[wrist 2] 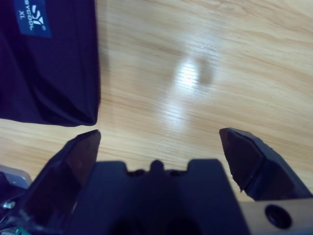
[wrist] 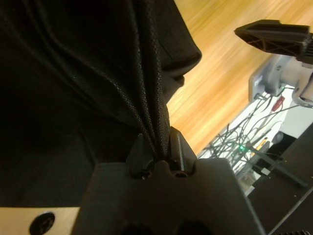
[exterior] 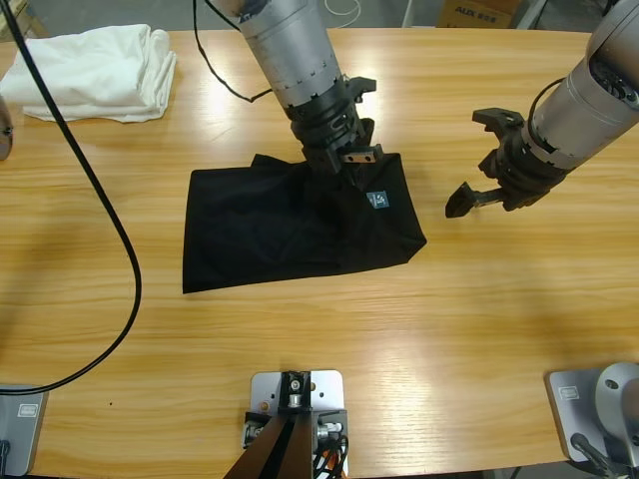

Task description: Fold clothes

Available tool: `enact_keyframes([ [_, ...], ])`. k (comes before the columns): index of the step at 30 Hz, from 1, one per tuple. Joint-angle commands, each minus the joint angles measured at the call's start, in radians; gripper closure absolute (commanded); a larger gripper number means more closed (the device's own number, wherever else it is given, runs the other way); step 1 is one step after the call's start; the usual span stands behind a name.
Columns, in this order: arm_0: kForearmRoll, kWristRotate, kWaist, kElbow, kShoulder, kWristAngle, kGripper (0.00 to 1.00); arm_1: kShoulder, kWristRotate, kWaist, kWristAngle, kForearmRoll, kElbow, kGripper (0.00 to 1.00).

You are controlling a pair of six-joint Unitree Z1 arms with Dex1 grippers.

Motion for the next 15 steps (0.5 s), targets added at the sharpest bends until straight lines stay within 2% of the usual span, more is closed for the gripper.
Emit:
enact_keyframes([
  [1, 0.109, -0.028, -0.013, -0.575, 0.113, -0.008, 1.0, 0.046, -0.019, -0.008, 0.013, -0.013, 0.026, 0.0],
  [8, 0.024, -0.059, -0.023, -0.61, 0.107, -0.037, 1.0, 0.054, -0.021, -0.008, 0.016, -0.018, 0.028, 0.0],
  [15, -0.13, -0.097, -0.026, -0.61, 0.092, -0.079, 1.0, 0.06, -0.023, -0.008, 0.018, -0.024, 0.031, 0.0],
])
